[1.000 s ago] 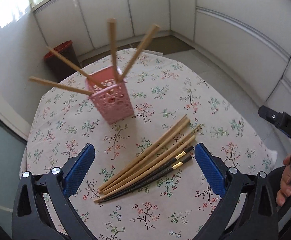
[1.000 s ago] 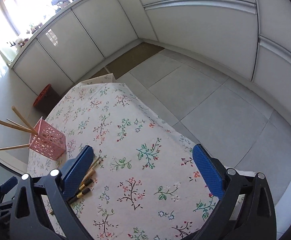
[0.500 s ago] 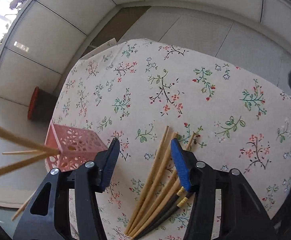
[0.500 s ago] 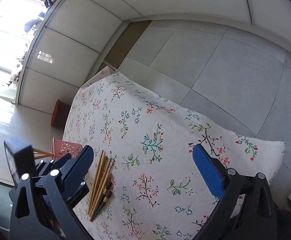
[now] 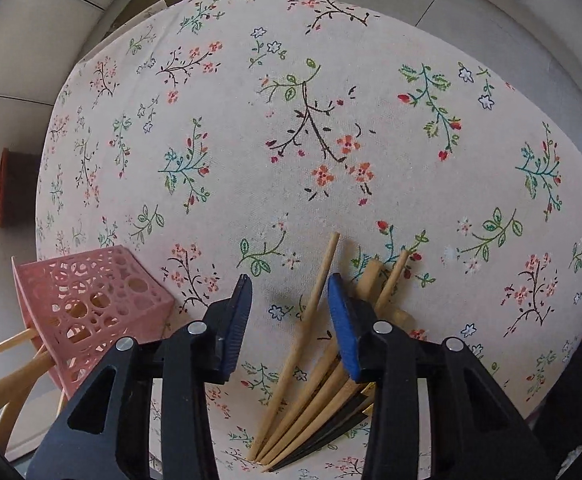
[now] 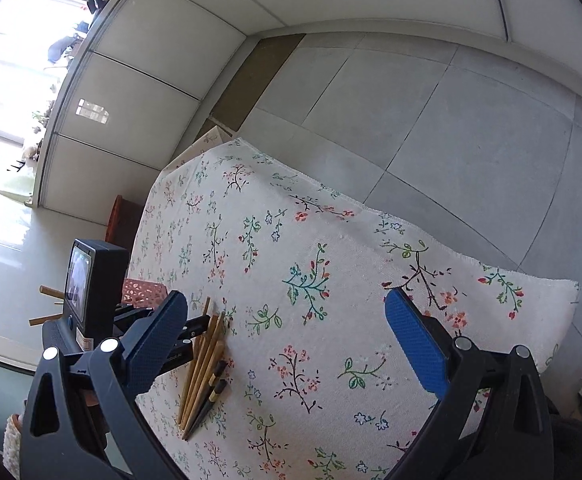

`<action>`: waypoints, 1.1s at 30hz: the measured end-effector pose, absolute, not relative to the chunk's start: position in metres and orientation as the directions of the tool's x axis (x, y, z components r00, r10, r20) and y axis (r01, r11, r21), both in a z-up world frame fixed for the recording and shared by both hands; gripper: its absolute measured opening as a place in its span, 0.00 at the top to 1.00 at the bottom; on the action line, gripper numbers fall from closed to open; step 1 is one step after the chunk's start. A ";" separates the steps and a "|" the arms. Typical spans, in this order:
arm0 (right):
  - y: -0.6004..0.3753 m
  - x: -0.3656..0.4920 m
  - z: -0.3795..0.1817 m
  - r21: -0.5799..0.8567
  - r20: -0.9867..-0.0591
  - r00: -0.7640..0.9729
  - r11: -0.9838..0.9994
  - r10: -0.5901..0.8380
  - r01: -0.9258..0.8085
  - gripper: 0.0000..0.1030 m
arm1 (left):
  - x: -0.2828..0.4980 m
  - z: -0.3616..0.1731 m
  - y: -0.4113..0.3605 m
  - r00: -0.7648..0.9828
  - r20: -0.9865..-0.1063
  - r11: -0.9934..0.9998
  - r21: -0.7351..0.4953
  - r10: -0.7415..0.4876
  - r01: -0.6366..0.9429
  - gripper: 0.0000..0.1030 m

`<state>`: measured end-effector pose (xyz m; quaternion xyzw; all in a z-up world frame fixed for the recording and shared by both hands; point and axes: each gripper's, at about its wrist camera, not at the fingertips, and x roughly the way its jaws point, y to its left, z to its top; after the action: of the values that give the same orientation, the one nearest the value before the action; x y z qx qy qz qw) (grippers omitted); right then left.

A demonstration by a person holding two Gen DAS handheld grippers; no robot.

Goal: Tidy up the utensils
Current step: 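Lower the left gripper to the pile and close on a third chopstick, then lift the chopstick with the left gripper while the right gripper lowers toward the pile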

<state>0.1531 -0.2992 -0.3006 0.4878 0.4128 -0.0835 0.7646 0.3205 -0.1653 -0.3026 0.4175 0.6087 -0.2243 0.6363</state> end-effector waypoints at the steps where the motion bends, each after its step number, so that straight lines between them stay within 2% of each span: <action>1: -0.299 0.153 -0.301 0.673 -0.717 0.641 0.512 0.275 0.534 0.06 | 0.322 -0.303 -0.165 0.135 -0.968 0.557 0.232 0.209 0.798 0.78; 2: -0.298 0.154 -0.302 0.670 -0.721 0.635 0.515 0.278 0.535 0.06 | 0.323 -0.303 -0.165 0.095 -0.978 0.574 0.186 0.185 0.797 0.92; 8: -0.295 0.158 -0.304 0.636 -0.754 0.596 0.536 0.277 0.555 0.06 | 0.321 -0.303 -0.148 0.125 -0.984 0.677 0.177 0.125 0.714 0.92; 13: -0.285 0.170 -0.307 0.572 -0.805 0.525 0.592 0.276 0.568 0.06 | 0.301 -0.292 -0.098 0.146 -0.989 0.842 0.080 0.001 0.533 0.92; 22: -0.220 0.218 -0.314 0.449 -0.885 0.367 0.730 0.286 0.515 0.09 | 0.244 -0.211 0.003 0.397 -0.903 0.942 -0.022 -0.162 0.334 0.95; 24: -0.204 0.237 -0.314 0.423 -0.901 0.322 0.749 0.290 0.510 0.16 | 0.220 -0.191 0.020 0.452 -0.873 0.950 -0.038 -0.182 0.309 0.96; 25: -0.196 0.246 -0.314 0.408 -0.909 0.300 0.759 0.289 0.508 0.26 | 0.211 -0.182 0.028 0.476 -0.859 0.953 -0.044 -0.188 0.298 0.96; 27: -0.185 0.263 -0.312 0.381 -0.921 0.282 0.771 0.269 0.511 0.40 | 0.190 -0.166 0.036 0.511 -0.833 0.957 -0.069 -0.212 0.283 0.96; 28: -0.180 0.270 -0.314 0.403 -0.914 0.266 0.766 0.307 0.501 0.57 | 0.187 -0.160 0.043 0.524 -0.822 0.956 -0.079 -0.222 0.281 0.96; 29: -0.175 0.277 -0.319 0.426 -0.905 0.230 0.754 0.359 0.500 0.67 | 0.181 -0.154 0.052 0.538 -0.810 0.956 -0.091 -0.234 0.278 0.96; 33: -0.168 0.279 -0.311 0.485 -0.875 0.268 0.725 0.404 0.489 0.69 | 0.168 -0.147 0.068 0.573 -0.770 0.951 -0.141 -0.281 0.276 0.96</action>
<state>0.2791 -0.1676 -0.3114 0.3695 0.6042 -0.0303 0.7053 0.1679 0.0682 -0.1469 -0.0028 0.4345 -0.1570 0.8869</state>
